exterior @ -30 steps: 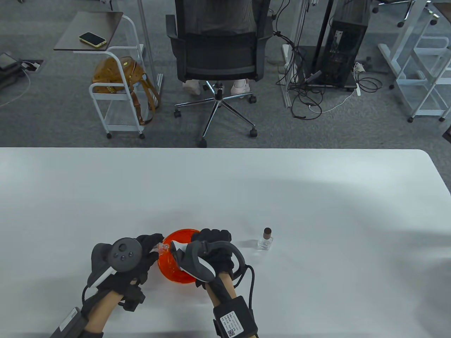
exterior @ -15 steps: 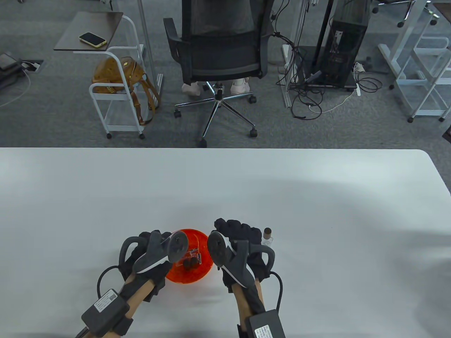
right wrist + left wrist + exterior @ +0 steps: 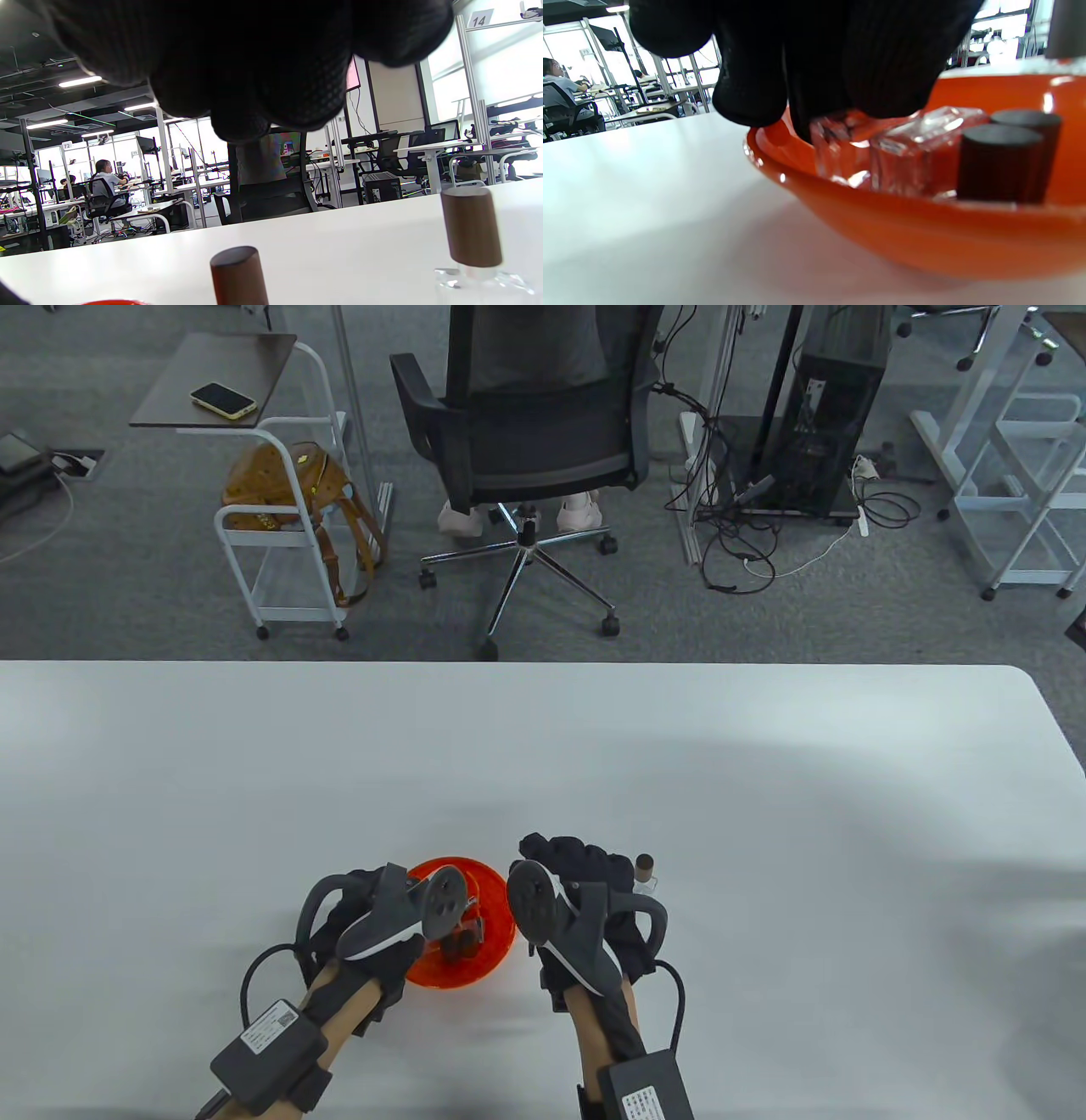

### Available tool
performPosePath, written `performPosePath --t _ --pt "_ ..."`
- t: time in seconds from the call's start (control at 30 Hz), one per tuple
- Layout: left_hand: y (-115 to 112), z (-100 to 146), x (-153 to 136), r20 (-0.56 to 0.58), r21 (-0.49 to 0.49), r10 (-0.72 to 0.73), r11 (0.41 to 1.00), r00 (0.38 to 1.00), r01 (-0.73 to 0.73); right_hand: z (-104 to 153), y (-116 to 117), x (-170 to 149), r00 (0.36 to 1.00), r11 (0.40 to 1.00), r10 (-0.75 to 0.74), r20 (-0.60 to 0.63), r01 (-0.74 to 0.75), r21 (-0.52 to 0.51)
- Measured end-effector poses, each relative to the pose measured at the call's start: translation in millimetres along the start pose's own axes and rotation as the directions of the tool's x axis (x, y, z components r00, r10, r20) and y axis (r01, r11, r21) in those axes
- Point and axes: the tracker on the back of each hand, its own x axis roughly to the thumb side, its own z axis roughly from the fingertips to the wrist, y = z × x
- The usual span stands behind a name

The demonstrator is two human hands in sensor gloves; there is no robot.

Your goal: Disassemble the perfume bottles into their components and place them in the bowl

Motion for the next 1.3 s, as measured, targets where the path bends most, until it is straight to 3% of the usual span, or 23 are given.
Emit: performPosePath --t 0.13,0.3,0.5,0.57,0.83,0.97,1.03,1.1,1.3 --pt "7.1 8.7 -18.2 -0.020 0.032 0.084 0.996 0.996 -0.084 -0.3 -0.3 -1.6 1.000 1.000 -0.003 -0.006 0.003 0.003" --pt "15.5 29.5 -49.1 0.002 0.144 0.235 0.962 0.972 -0.233 -2.7 -5.1 -13.0 0.999 1.000 -0.012 -0.041 0.011 -0.016" --pt "2.2 48.5 -71.0 0.040 0.221 0.329 0.918 0.943 -0.330 -5.4 -13.2 -55.5 0.985 0.997 -0.020 -0.172 0.007 -0.073" --pt "-1.4 48.2 -76.5 0.033 0.167 0.361 0.918 0.932 -0.361 -5.9 -5.3 -77.1 0.971 0.999 -0.016 -0.238 0.007 -0.037" --pt "-2.6 46.2 -84.0 0.031 0.159 0.400 0.903 0.916 -0.400 -6.3 50.6 -123.7 0.914 0.972 0.029 -0.404 0.068 0.223" --pt "-2.9 46.6 -81.2 0.041 0.140 0.394 0.908 0.918 -0.396 -4.7 75.1 -137.6 0.873 0.938 -0.035 -0.486 0.196 0.285" --pt "-2.7 46.5 -80.1 0.048 0.133 0.395 0.908 0.917 -0.398 -4.3 88.9 -144.2 0.837 0.916 -0.083 -0.541 0.278 0.290" --pt "-2.8 46.3 -79.9 0.049 0.134 0.395 0.908 0.917 -0.398 -4.4 94.0 -147.0 0.829 0.925 -0.077 -0.554 0.266 0.270" --pt "-5.2 44.3 -80.3 0.043 0.115 0.410 0.904 0.911 -0.412 -5.9 93.3 -150.4 0.835 0.946 -0.099 -0.541 0.247 0.209"
